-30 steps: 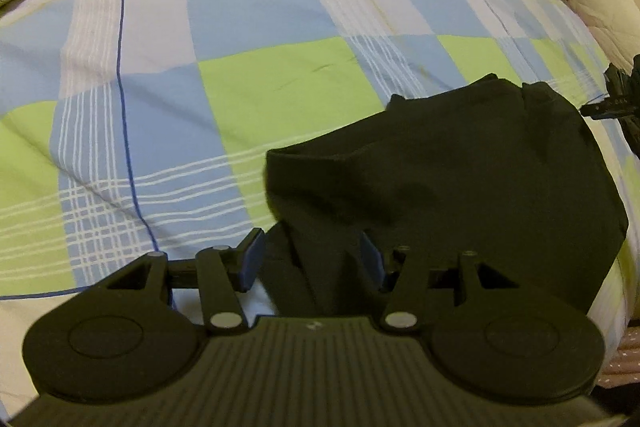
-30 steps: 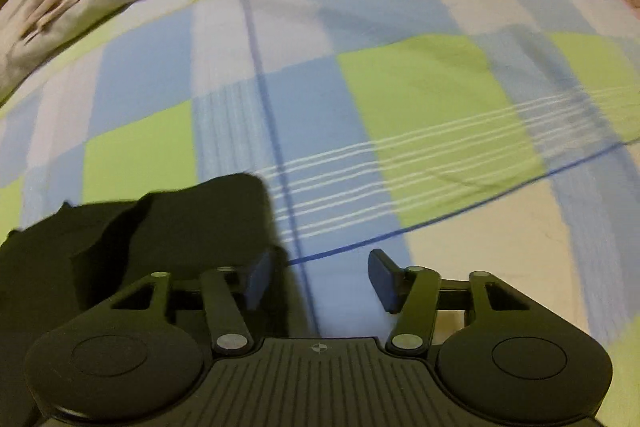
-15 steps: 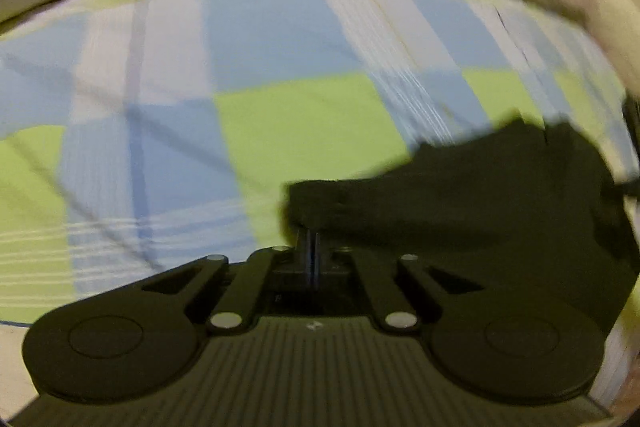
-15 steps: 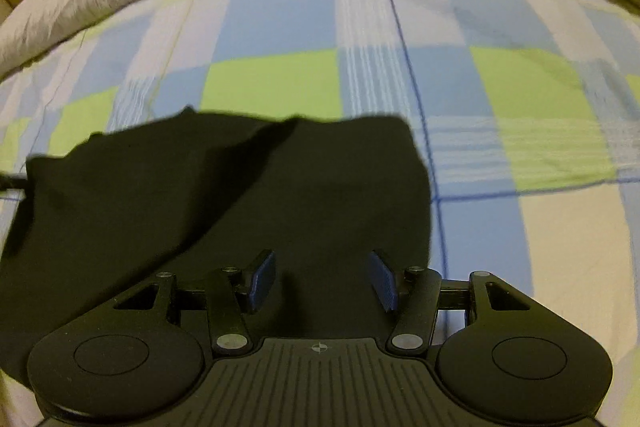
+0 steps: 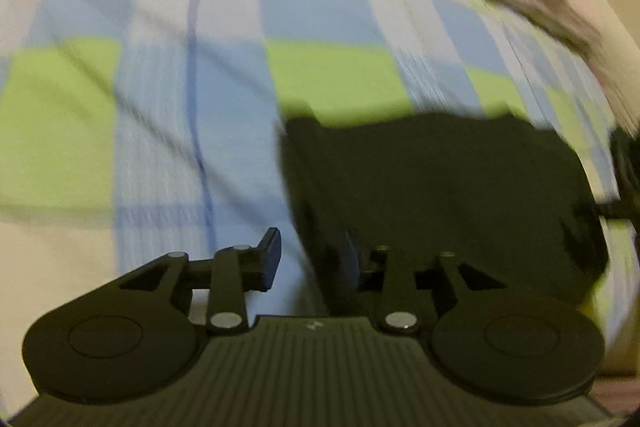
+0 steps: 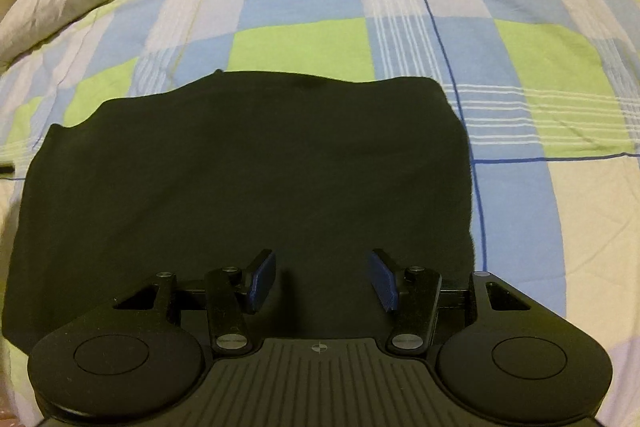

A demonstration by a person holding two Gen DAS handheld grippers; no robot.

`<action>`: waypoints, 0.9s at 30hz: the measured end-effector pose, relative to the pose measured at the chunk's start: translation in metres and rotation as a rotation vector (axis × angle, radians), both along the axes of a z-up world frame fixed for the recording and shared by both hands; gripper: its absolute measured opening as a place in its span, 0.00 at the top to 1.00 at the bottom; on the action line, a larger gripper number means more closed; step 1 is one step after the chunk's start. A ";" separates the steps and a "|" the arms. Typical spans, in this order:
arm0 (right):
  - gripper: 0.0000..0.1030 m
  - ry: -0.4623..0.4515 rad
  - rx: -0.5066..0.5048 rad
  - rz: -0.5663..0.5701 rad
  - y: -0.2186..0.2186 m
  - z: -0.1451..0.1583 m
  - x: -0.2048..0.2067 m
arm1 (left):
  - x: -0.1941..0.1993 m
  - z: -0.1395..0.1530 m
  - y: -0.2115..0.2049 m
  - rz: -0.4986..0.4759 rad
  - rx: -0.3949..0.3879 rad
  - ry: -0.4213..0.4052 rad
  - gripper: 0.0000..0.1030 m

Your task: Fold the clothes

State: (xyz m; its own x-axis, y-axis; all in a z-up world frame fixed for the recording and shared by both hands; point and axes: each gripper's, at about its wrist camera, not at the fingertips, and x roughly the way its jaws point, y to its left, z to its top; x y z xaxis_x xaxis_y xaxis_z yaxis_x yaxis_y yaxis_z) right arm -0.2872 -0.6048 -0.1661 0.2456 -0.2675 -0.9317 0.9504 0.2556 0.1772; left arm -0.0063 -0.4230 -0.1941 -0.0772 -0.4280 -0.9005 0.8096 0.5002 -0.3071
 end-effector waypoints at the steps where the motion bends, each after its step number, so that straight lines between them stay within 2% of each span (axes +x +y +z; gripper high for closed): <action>1: 0.46 -0.006 0.001 0.001 0.004 0.001 0.001 | -0.016 -0.002 0.008 -0.012 0.010 0.025 0.62; 4: 0.46 -0.022 0.011 0.010 0.017 0.004 0.003 | -0.058 -0.011 0.029 -0.021 0.035 0.102 0.59; 5: 0.46 -0.029 0.018 0.016 0.023 0.004 0.004 | -0.071 -0.015 0.035 -0.024 0.045 0.120 0.60; 6: 0.46 -0.038 0.028 0.025 0.029 0.002 0.005 | -0.081 -0.018 0.039 -0.034 0.062 0.120 0.67; 7: 0.46 -0.035 0.038 0.034 0.034 0.001 0.004 | -0.090 -0.022 0.042 -0.048 0.081 0.113 0.86; 8: 0.46 -0.019 0.048 0.045 0.039 -0.001 0.001 | -0.094 -0.024 0.046 -0.057 0.088 0.099 0.90; 10: 0.46 0.013 0.066 0.066 0.049 -0.006 -0.005 | -0.094 -0.023 0.053 -0.054 0.087 0.076 0.95; 13: 0.47 0.061 0.094 0.098 0.064 -0.012 -0.013 | -0.087 -0.019 0.063 -0.065 0.100 0.047 0.95; 15: 0.46 0.084 0.121 0.030 0.066 -0.013 -0.035 | -0.084 -0.013 0.067 -0.089 0.110 0.023 0.95; 16: 0.46 0.092 0.123 -0.008 0.067 -0.010 -0.044 | -0.087 -0.007 0.067 -0.123 0.123 -0.018 0.96; 18: 0.46 0.120 0.102 -0.012 0.073 -0.003 -0.049 | -0.100 0.005 0.067 -0.231 0.157 -0.140 0.92; 20: 0.46 0.169 0.062 0.090 0.090 -0.002 -0.035 | -0.124 0.016 0.069 -0.379 0.164 -0.278 0.82; 21: 0.46 0.194 0.042 0.141 0.099 -0.002 -0.028 | -0.138 0.020 0.071 -0.463 0.155 -0.344 0.69; 22: 0.45 0.219 0.022 0.193 0.107 -0.002 -0.021 | -0.153 0.023 0.074 -0.549 0.144 -0.406 0.63; 23: 0.42 0.243 0.002 0.244 0.116 -0.001 -0.014 | -0.169 0.022 0.076 -0.641 0.125 -0.460 0.63; 24: 0.30 0.267 -0.018 0.295 0.124 -0.001 -0.007 | -0.186 0.022 0.078 -0.732 0.107 -0.514 0.61; 25: 0.26 0.292 -0.038 0.347 0.133 -0.001 0.000 | -0.202 0.021 0.080 -0.823 0.087 -0.567 0.57; 27: 0.24 0.340 -0.079 0.449 0.150 0.000 0.014 | -0.230 0.013 0.082 -0.965 0.064 -0.641 0.56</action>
State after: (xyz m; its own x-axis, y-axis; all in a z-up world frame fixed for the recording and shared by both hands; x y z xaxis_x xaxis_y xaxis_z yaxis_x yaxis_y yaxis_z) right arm -0.2737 -0.4549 -0.1664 0.0412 -0.2781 -0.9597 0.7454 0.6482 -0.1558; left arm -0.2363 -0.3408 -0.1813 0.1318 -0.3924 -0.9103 0.8609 -0.4100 0.3014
